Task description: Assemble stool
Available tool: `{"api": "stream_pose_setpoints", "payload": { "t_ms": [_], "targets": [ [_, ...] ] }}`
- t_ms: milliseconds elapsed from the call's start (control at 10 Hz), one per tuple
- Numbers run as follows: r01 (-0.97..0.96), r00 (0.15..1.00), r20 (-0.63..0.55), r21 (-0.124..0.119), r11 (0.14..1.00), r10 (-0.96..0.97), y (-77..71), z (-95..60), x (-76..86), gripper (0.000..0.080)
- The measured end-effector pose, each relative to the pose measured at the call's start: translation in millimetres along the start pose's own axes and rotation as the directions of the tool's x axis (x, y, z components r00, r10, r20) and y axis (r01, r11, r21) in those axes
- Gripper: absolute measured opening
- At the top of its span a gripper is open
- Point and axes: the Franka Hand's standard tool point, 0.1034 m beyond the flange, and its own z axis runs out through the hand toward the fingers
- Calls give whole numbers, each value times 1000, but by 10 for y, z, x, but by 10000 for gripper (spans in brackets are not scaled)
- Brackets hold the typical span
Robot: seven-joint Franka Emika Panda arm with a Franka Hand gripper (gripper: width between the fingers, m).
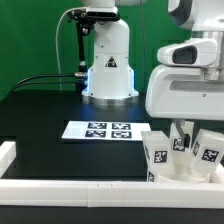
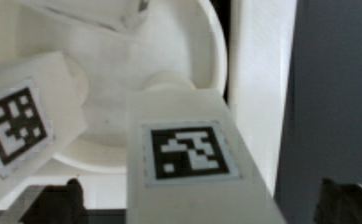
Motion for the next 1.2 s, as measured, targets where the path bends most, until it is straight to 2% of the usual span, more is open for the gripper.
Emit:
{"api": "stream_pose_setpoints", "payload": {
  "t_ms": [200, 400, 500, 700, 800, 1000, 1100, 1200],
  "targets": [
    [-9, 1000, 0, 0, 1000, 9, 0, 2, -3, 649],
    [-26, 1000, 1, 0, 1000, 26, 1, 3, -4, 388],
    [-96, 995, 1, 0, 995, 96, 4, 3, -3, 334],
    [-260, 965, -1, 2, 965, 260, 26, 4, 0, 334],
    [-374, 927, -9, 27, 927, 375, 75, 8, -2, 334],
    [-595, 802, -21, 54, 802, 596, 100, 12, -15, 334],
    [-694, 717, -9, 84, 715, 697, 137, 9, -28, 334],
    [-756, 651, 4, 90, 648, 759, 147, 10, -39, 334]
  ]
}}
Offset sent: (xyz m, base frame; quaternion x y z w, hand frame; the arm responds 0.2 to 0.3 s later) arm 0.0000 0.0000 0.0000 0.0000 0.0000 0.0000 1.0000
